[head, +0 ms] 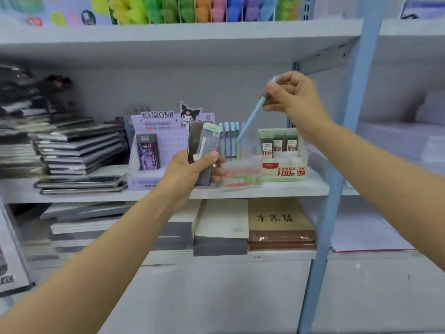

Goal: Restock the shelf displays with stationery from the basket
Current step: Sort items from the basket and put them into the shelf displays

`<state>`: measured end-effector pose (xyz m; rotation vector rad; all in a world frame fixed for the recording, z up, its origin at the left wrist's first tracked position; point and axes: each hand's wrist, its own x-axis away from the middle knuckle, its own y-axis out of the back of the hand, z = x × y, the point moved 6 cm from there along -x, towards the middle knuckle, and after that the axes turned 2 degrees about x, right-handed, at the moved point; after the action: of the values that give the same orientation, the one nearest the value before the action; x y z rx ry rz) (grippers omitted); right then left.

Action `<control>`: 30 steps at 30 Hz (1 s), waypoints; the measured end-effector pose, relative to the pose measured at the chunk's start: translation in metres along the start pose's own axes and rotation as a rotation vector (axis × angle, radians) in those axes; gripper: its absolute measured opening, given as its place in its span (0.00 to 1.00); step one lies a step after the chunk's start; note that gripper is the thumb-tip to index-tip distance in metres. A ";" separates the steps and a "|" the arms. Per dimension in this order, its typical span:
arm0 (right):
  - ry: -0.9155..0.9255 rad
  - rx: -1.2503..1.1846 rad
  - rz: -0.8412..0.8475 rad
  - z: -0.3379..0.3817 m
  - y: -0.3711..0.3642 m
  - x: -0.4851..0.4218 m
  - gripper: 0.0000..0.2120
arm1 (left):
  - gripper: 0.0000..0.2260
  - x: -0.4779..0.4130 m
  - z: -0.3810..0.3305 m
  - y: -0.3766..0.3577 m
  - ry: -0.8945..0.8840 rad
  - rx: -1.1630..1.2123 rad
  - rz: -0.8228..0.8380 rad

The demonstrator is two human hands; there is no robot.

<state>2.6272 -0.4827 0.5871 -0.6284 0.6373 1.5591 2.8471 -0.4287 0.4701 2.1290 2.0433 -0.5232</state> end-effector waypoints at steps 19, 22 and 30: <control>-0.159 0.518 0.193 -0.095 -0.031 -0.047 0.04 | 0.08 -0.052 0.022 0.013 0.033 -0.031 -0.030; -0.172 0.501 0.237 -0.094 -0.031 -0.051 0.05 | 0.09 -0.052 0.018 0.011 -0.049 -0.044 -0.014; -0.182 0.475 0.260 -0.096 -0.038 -0.053 0.08 | 0.09 -0.053 0.012 -0.002 -0.110 -0.120 0.081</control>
<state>2.6720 -0.5853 0.5572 -0.0466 0.9377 1.6010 2.8424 -0.4820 0.4773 2.0561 1.8728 -0.4817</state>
